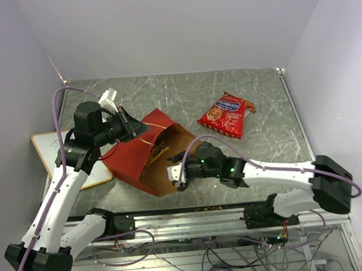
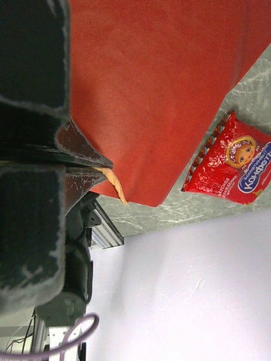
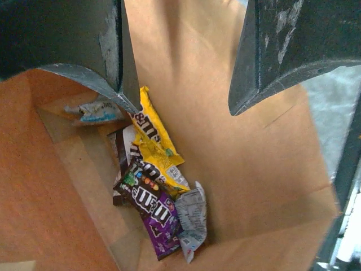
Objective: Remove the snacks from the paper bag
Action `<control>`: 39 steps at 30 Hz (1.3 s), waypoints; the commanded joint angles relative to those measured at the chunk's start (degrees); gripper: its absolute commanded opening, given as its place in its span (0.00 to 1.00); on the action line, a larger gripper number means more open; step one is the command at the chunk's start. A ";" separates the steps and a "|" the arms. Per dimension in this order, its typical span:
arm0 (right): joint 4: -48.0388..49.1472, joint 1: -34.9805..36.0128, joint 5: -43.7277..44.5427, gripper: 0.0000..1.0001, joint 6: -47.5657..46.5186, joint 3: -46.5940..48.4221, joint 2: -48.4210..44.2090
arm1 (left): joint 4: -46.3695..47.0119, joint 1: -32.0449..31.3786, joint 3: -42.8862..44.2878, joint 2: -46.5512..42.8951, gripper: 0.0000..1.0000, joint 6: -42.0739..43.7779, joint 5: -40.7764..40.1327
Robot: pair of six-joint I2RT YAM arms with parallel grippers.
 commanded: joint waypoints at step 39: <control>60.21 -7.39 -13.51 0.57 16.61 15.68 52.53 | -9.90 -0.26 7.10 1.23 0.07 -1.32 -2.32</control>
